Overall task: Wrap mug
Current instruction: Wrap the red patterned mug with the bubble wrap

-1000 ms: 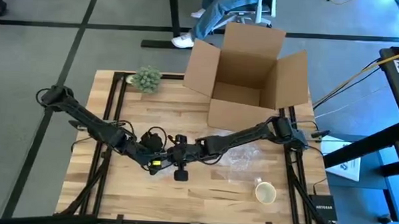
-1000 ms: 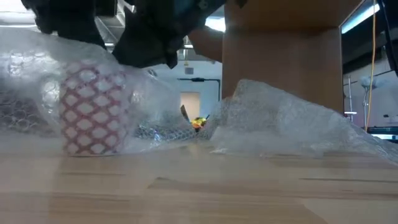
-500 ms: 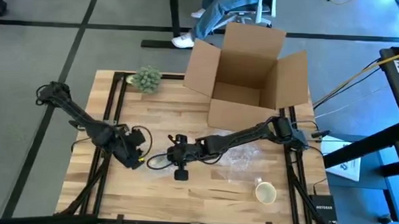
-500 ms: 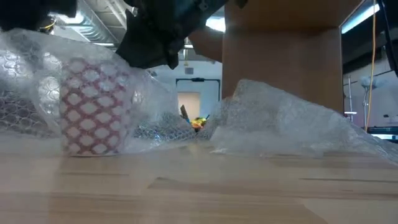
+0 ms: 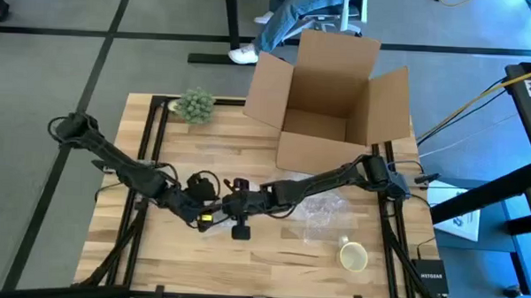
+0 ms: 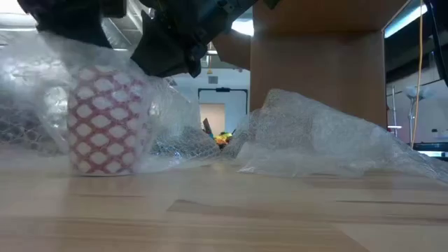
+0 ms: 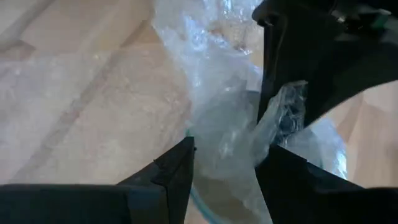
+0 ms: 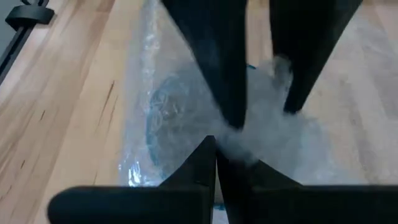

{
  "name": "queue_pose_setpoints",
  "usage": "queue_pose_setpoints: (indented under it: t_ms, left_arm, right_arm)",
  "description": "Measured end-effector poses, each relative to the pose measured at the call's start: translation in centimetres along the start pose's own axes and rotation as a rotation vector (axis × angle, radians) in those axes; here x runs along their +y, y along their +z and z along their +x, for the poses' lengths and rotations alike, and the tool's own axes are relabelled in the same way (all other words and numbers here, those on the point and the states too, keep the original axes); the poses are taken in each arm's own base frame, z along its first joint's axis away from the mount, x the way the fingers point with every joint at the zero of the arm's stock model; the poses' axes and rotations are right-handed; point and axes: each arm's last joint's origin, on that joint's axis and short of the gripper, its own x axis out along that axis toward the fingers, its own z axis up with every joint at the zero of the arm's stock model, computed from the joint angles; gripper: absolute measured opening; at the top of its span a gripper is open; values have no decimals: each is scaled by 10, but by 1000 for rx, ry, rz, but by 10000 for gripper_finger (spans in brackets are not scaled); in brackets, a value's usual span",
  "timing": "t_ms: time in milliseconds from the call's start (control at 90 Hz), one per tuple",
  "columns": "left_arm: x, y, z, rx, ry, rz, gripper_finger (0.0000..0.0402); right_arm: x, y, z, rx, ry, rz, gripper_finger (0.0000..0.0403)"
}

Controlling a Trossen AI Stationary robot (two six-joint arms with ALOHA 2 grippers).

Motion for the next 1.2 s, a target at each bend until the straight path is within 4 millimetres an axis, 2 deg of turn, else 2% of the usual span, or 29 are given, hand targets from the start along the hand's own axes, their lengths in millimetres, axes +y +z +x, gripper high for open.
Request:
queue_pose_setpoints:
  t_ms: [111,233,322,500,622,744,933,1044,1200]
  left_arm:
    - [-5,-4,11,17,6,11,146]
    - [-5,-5,12,29,2,13,146]
    - [-5,-5,11,36,-5,13,146]
    - [-7,-1,8,41,-18,28,146]
    - [-8,-1,8,38,-21,31,146]
    - [-8,-1,8,36,-21,29,146]
    - [-8,0,8,31,-25,26,146]
    - [-9,0,8,27,-29,26,146]
    - [-11,5,3,28,-43,28,146]
  right_arm:
    - [0,-1,0,11,1,-1,0]
    - [0,1,-5,14,7,-2,0]
    - [-1,4,-16,28,2,-5,1]
    - [-3,18,-51,23,-3,-23,1]
    - [-3,24,-57,-16,-9,-19,1]
    - [-2,26,-43,-85,-2,-12,1]
    - [-3,1,-4,10,13,-3,1]
    - [-3,-3,4,29,14,9,1]
    - [-3,-4,5,26,14,11,1]
